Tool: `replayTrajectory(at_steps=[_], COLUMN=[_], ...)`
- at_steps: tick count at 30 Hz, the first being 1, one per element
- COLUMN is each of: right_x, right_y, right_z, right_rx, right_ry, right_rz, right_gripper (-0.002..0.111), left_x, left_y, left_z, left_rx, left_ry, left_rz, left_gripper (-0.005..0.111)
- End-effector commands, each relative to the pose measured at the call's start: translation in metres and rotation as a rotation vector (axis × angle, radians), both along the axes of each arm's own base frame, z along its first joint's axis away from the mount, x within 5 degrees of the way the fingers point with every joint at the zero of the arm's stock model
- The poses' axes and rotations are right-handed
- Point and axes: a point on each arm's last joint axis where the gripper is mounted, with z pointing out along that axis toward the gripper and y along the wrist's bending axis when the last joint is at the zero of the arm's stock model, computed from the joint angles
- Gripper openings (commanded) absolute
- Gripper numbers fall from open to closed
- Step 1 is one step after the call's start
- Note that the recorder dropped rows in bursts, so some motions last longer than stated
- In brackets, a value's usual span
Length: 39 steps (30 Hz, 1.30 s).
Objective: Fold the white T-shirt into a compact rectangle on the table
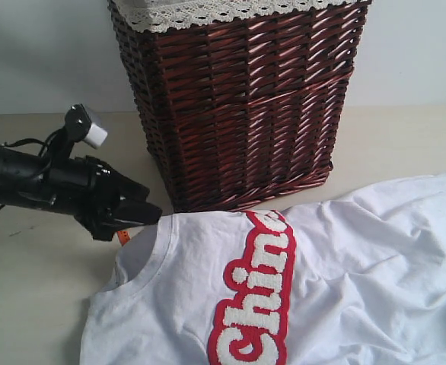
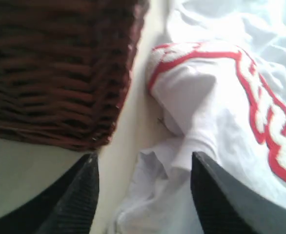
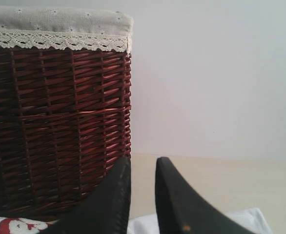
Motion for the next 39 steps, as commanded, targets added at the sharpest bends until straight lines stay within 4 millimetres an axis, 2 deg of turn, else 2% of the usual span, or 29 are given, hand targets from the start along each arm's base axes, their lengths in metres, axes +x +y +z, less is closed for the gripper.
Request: replayTrajectory(at_steps=[1,6,8,10,13,16,19,28,31,39], right_x=[0.0,0.0,0.0,0.0,0.0,0.0,0.0,0.0,0.0,0.0], right_y=[-0.002,-0.002,-0.002,-0.002,-0.002,-0.002,-0.002,-0.002,-0.002,-0.002], right_z=[-0.001,-0.001,-0.001,-0.001,-0.001,-0.001,-0.001,-0.001,-0.001,-0.001], right_rx=[0.004,-0.003,-0.003,-0.003,-0.003,-0.003,0.005,0.005,0.005,0.005], right_ry=[-0.002,-0.003,-0.003,-0.003,-0.003,-0.003,-0.002,-0.002,-0.002,-0.002], right_rz=[-0.016,-0.019,-0.019,-0.019,-0.019,-0.019,-0.018,-0.018,-0.018,-0.018], right_gripper=[0.02,0.02,0.02,0.02,0.02,0.02,0.02,0.02,0.02,0.02], left_x=[-0.004,-0.002,-0.003,-0.009,-0.024,-0.037,-0.042,-0.04,-0.039,-0.024], left_y=[-0.007,-0.009,-0.009,-0.008,-0.003,0.008,0.015,0.011,0.009,0.009], left_z=[-0.018,-0.028,-0.029,-0.031,-0.038,-0.045,-0.047,-0.016,-0.006,0.007], left_rx=[-0.006,-0.014,-0.006,0.026,0.132,0.253,0.327,0.334,0.328,0.376], left_ry=[0.058,0.085,0.087,0.093,0.092,0.089,0.071,-0.04,-0.079,-0.187], left_rz=[-0.074,-0.067,-0.084,-0.155,-0.377,-0.577,-0.68,-0.642,-0.61,-0.431], left_gripper=[0.055,0.055,0.049,0.032,0.001,0.001,0.001,0.001,0.01,0.059])
